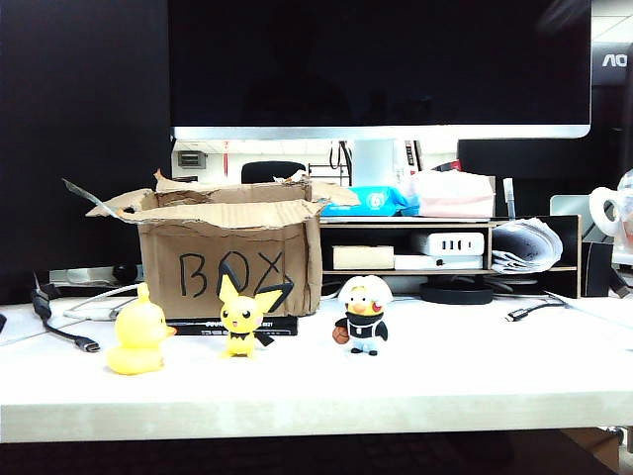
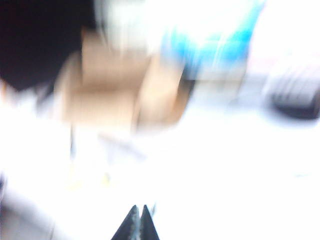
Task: Put the doll that is least similar in color compared to the others into the paper box.
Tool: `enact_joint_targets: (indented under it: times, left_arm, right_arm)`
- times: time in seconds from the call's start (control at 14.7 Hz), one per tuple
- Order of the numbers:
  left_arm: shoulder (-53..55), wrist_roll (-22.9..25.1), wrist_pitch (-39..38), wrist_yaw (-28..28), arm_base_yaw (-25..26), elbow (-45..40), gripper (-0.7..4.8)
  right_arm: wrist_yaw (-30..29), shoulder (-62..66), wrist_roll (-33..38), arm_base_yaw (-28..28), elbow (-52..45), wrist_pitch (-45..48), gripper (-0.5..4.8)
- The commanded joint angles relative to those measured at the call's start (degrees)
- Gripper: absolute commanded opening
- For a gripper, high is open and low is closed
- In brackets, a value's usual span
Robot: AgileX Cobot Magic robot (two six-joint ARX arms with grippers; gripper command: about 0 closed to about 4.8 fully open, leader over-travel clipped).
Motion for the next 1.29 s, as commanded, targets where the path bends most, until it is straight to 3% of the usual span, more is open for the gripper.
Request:
enact_joint_targets:
  times: [0.07, 0.2, 0.34, 0.54, 0.95, 1.29]
  left_arm:
    - [0.0, 0.0, 0.8, 0.2, 0.0, 0.1, -0.05]
    - [0.0, 0.0, 0.8, 0.2, 0.0, 0.1, -0.05]
    - [0.0, 0.0, 0.8, 0.2, 0.0, 0.1, -0.05]
    - [0.0, 0.0, 0.8, 0.2, 0.0, 0.1, -0.05]
    - [0.0, 0.0, 0.8, 0.2, 0.0, 0.1, -0.05]
    - [0.0, 0.0, 0.8, 0.2, 0.0, 0.1, -0.05]
  right_arm:
    - [4.7, 15.0, -8.5, 9.0, 8.2, -10.2, -0.09]
    - [11.5, 23.3, -9.5, 16.2, 11.3, -11.9, -0.04]
    - [14.4, 32.1, -10.7, 23.2, 12.4, -11.5, 1.33]
    - [28.7, 36.0, -10.7, 29.0, 12.3, -9.9, 4.79]
    - [30.4, 39.4, -11.6, 30.4, 12.3, -0.6, 4.79]
    - [30.4, 44.5, -10.1, 30.2, 12.3, 1.5, 4.79]
